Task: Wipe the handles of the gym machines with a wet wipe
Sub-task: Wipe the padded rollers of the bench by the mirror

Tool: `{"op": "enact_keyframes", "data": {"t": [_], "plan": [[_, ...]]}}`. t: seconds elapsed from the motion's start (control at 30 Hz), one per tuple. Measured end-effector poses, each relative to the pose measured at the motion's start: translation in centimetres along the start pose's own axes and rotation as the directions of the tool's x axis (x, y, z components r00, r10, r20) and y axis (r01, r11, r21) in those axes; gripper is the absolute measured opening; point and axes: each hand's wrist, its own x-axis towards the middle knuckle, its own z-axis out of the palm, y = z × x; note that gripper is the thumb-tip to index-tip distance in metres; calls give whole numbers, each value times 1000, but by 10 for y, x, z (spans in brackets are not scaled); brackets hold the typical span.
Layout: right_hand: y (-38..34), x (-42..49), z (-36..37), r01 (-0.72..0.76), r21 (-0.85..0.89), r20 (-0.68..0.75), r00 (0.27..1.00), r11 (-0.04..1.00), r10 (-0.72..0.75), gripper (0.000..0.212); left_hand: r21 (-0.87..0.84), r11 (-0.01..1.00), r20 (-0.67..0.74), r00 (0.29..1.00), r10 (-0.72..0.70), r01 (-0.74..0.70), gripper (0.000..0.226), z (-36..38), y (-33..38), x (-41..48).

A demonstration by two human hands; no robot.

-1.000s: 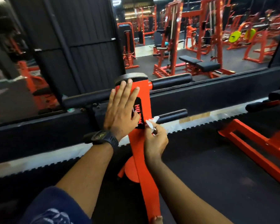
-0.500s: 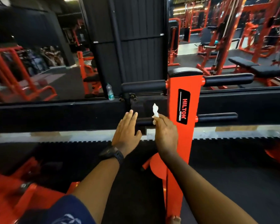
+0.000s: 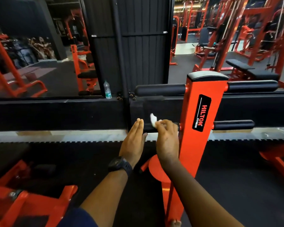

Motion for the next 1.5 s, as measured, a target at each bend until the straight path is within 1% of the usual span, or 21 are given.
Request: {"op": "enact_keyframes", "data": {"t": [0.1,0.13,0.2,0.27,0.33,0.43,0.5,0.57,0.63,0.67,0.8,0.87,0.93,1.0,1.07,1.13,1.2,1.27,1.33,1.4,1.5], "plan": [[-20,-5,12,237,-96,127,966,967,-225,28,-41,998,-36,999,36,-38,49,2,-14,6],[-19,0,11,274,-131,139,957,953,-256,31,-38,998,-45,998,50,-52,50,1,-17,8],[-6,14,1,232,-227,74,972,946,-221,33,-25,996,-67,994,85,-87,53,2,-18,9],[3,27,-11,104,-330,15,994,938,-105,32,-15,994,-91,990,104,-106,55,3,-19,10],[-8,33,-10,82,-404,99,994,911,-46,26,-13,991,-116,985,130,-132,56,6,-20,10],[-30,29,1,284,-319,309,933,904,-184,19,-23,986,-176,971,160,-167,58,12,-25,7],[-26,36,-3,385,-292,358,893,876,-274,22,-16,989,-171,975,142,-147,57,11,-24,5],[-13,49,-16,349,-370,374,904,861,-206,25,-1,993,-148,983,113,-114,57,8,-18,7],[-2,58,-22,193,-438,340,940,878,-38,34,-13,997,-116,991,70,-72,57,5,-14,8],[-5,58,-21,149,-419,324,946,896,-6,36,-18,998,-112,992,63,-65,57,3,-12,8],[-42,44,-3,302,-219,468,867,928,-172,30,-63,997,-120,992,44,-52,59,2,-15,4],[-40,45,-5,295,-254,444,881,921,-160,31,-63,997,-100,995,31,-37,58,1,-17,5],[-28,45,-12,206,-345,292,951,916,-104,19,-21,998,-94,994,62,-64,56,0,-19,7],[-21,38,-15,102,-343,172,984,934,-45,17,9,995,-81,992,98,-97,54,0,-20,9],[-28,23,-10,135,-298,190,979,945,-80,26,31,991,-90,987,131,-129,53,2,-23,8],[-39,9,-5,251,-261,253,950,932,-185,32,43,989,-88,986,142,-139,54,3,-27,7],[-37,10,-4,331,-313,264,931,890,-253,41,61,990,-74,988,135,-130,52,2,-28,6],[-24,20,-12,286,-392,240,949,874,-203,42,104,984,-68,986,152,-144,49,-1,-27,7],[-11,26,-23,176,-468,205,975,866,-87,31,162,974,-46,984,170,-160,47,-2,-26,8],[-13,24,-25,163,-485,207,976,859,-69,29,170,974,-38,987,158,-150,46,-2,-24,7],[-20,15,-19,354,-446,304,924,822,-233,34,146,984,-21,994,105,-101,46,-4,-19,5]]}}
